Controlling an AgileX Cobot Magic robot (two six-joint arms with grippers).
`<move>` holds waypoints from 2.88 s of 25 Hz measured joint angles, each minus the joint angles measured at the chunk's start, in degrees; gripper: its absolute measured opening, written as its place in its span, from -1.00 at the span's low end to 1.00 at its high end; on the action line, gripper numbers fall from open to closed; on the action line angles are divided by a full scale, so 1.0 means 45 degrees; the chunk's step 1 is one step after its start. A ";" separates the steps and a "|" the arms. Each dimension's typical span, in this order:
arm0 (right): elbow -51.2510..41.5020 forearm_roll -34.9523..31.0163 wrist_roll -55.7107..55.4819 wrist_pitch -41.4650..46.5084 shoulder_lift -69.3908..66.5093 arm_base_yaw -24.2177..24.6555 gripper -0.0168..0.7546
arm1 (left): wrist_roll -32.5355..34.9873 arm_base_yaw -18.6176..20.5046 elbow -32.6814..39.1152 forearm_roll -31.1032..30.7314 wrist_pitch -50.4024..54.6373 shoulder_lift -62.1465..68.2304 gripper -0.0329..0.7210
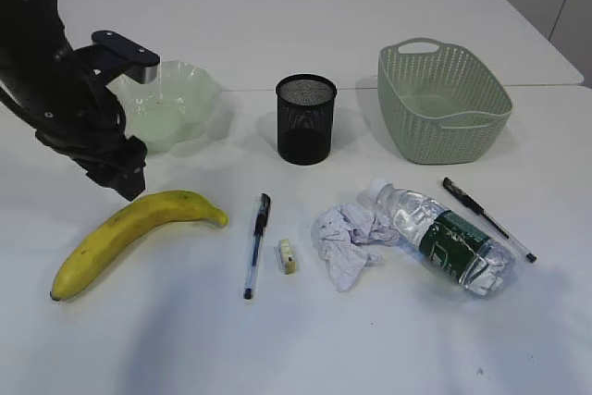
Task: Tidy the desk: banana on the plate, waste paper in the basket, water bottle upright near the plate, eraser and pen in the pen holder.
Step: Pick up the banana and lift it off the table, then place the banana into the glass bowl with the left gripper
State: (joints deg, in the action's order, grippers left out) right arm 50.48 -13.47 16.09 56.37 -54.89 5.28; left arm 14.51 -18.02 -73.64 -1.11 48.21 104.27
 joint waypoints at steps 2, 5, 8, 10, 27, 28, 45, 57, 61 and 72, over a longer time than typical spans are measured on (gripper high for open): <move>0.0000 -0.0074 0.0035 0.0012 -0.0028 0.0000 0.24 | 0.0000 0.0000 0.0000 0.0000 -0.0282 0.0165 0.52; 0.0000 -0.0074 0.0041 0.0012 -0.0080 0.0000 0.24 | 0.0000 0.0000 -0.0003 -0.0109 -0.0468 0.0353 0.52; 0.0000 -0.0074 0.0064 0.0012 -0.0235 0.0000 0.24 | 0.0000 0.0000 -0.0003 -0.0242 -0.0644 0.0672 0.53; 0.0000 -0.0074 0.0064 0.0012 -0.0323 0.0000 0.24 | 0.0008 0.0000 -0.0003 -0.0313 -0.0725 0.0928 0.53; 0.0000 -0.0074 0.0074 0.0012 -0.0350 0.0000 0.24 | 0.0029 0.0000 -0.0026 -0.0074 -0.1661 0.2100 0.53; 0.0000 -0.0074 0.0074 0.0012 -0.0350 0.0000 0.24 | 0.0029 0.0000 -0.0026 -0.0050 -0.1661 0.2100 0.53; 0.0000 -0.0074 0.0094 0.0032 -0.0350 0.0000 0.24 | 0.0029 0.0000 -0.0026 0.0520 -0.1824 0.2793 0.32; 0.0000 -0.0074 0.0094 0.0032 -0.0350 0.0000 0.24 | 0.0029 0.0000 -0.0625 0.0567 -0.0224 0.2844 -0.10; 0.0000 -0.0074 0.0094 0.0007 -0.0350 0.0000 0.24 | 0.0029 0.0000 -0.1618 0.0567 0.0437 0.2820 -0.18; 0.0000 -0.0074 0.0094 -0.0012 -0.0350 0.0000 0.24 | -0.2543 0.0135 -0.5240 0.0605 0.0614 0.2152 -0.18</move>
State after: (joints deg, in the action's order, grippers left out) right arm 50.48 -13.80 16.51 56.32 -56.46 5.28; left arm 3.07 -17.41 -97.22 1.62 50.97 113.95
